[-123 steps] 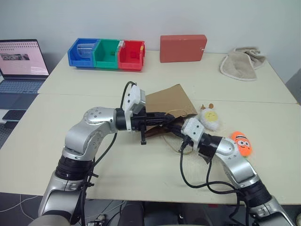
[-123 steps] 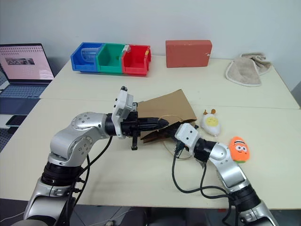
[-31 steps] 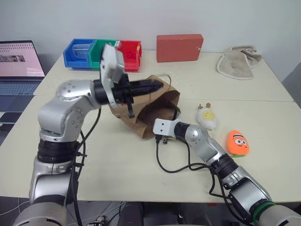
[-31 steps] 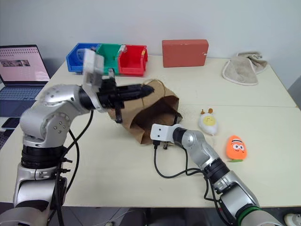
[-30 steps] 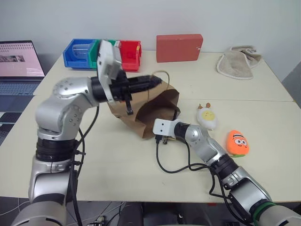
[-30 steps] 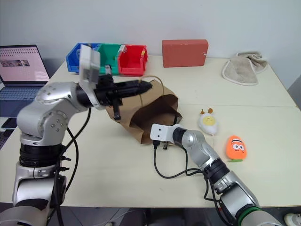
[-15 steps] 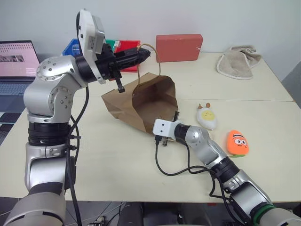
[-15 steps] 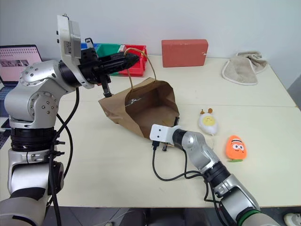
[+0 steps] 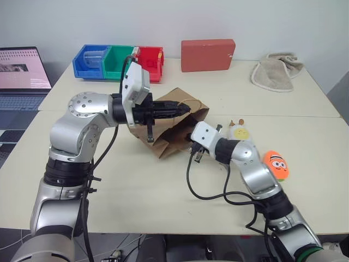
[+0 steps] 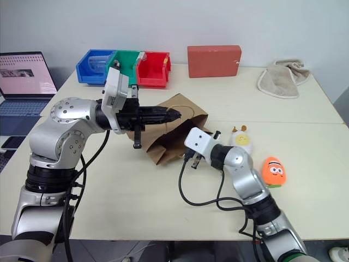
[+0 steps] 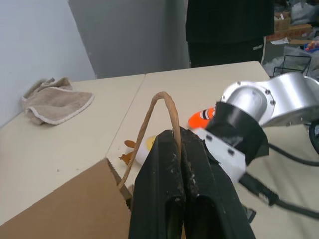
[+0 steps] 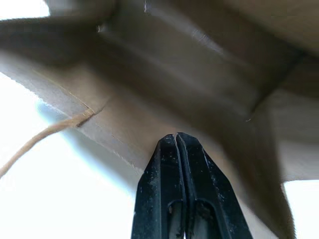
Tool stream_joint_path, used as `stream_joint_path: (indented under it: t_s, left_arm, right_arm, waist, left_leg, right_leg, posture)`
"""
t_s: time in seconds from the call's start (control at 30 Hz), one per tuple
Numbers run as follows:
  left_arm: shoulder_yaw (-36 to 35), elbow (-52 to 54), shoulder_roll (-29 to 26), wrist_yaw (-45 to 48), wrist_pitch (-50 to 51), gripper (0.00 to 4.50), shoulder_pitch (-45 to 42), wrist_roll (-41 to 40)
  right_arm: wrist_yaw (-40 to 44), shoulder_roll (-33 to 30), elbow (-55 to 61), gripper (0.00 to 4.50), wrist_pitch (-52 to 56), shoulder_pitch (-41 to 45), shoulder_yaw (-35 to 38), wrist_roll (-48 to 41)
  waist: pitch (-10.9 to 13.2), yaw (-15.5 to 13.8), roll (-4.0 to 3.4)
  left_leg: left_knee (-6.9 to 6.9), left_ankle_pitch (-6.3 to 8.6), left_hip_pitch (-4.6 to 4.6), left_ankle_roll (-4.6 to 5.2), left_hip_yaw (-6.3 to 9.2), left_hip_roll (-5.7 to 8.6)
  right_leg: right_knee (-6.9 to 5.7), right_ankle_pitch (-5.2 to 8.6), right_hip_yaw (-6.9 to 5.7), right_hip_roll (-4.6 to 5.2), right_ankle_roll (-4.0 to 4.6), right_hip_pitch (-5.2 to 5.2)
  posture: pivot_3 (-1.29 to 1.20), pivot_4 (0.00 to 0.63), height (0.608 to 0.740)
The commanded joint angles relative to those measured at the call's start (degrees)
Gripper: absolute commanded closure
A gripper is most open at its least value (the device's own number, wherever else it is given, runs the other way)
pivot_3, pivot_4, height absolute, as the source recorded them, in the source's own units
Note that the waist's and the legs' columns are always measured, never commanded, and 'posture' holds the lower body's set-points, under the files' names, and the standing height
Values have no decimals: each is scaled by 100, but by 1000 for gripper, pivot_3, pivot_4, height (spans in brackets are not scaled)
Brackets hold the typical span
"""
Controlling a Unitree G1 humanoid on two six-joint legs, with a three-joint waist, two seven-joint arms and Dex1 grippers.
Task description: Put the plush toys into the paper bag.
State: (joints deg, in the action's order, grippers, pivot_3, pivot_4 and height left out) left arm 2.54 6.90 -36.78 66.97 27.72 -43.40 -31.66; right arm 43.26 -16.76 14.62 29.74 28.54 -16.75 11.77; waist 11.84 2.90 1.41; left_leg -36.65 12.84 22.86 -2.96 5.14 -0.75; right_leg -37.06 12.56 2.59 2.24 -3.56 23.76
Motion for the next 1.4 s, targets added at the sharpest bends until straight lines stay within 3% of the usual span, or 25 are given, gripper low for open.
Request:
stream_joint_path:
  t_s: [0.03, 0.2, 0.33, 0.57, 0.83, 1.03, 1.4]
  left_arm:
    - [0, 304, -6, 7, 66, 4500, 105, -80]
    - [36, 507, 0, 6, 182, 4500, 288, -137]
    - [118, 630, 62, -55, 170, 4500, 486, -86]
    - [-40, 593, 314, -303, 383, 4500, 240, -356]
    - [-50, 849, 277, -435, 585, 4500, 361, -520]
    - [-104, 821, 249, -499, 621, 4500, 339, -566]
    - [-181, 605, 167, -551, 395, 4500, 291, -322]
  right_arm:
    - [744, -582, 1031, 4475, 420, -164, 409, -775]
    - [1363, -1476, 1449, 4475, 186, -385, 867, -1560]
    - [1347, -1639, 1516, 4475, 111, -505, 1171, -2068]
    - [323, -1418, 1000, 4475, -408, -561, 476, -1202]
    - [-538, -1669, 43, 4475, -2442, -518, -335, 392]
    - [-1240, -1219, -718, 4475, -3222, -463, -660, 1031]
    - [-2079, -5, -2313, 4475, -3370, 195, -881, 1577]
  waist:
    - [0, -14, 0]
    - [0, -19, 1]
    - [0, -8, 1]
    - [0, -15, 1]
    - [0, -14, 1]
    - [0, -4, 1]
    - [0, 4, 1]
  left_leg:
    - [0, 0, 1, 0, 1, 0]
    - [-3, 0, 1, 0, -3, 0]
    - [-2, 0, -2, 1, -4, -2]
    - [-6, 0, 0, 0, -6, -1]
    - [-4, 0, 1, 0, -8, -1]
    - [-4, 0, -1, 0, -8, -1]
    - [-4, 0, -2, 0, -5, -1]
  right_leg:
    - [1, 0, -1, 0, 0, 0]
    - [4, 0, 0, 1, 0, -2]
    - [4, 1, 1, 1, 0, -3]
    - [3, 0, 2, 0, -1, -2]
    - [6, 0, 3, 1, -1, -1]
    - [3, 0, 4, 0, 0, -1]
    - [1, -2, 3, 0, 3, -2]
  posture:
    - [0, 150, 740]
    - [0, 150, 740]
    - [0, 150, 740]
    - [0, 150, 740]
    - [0, 150, 740]
    - [0, 150, 740]
    - [0, 150, 740]
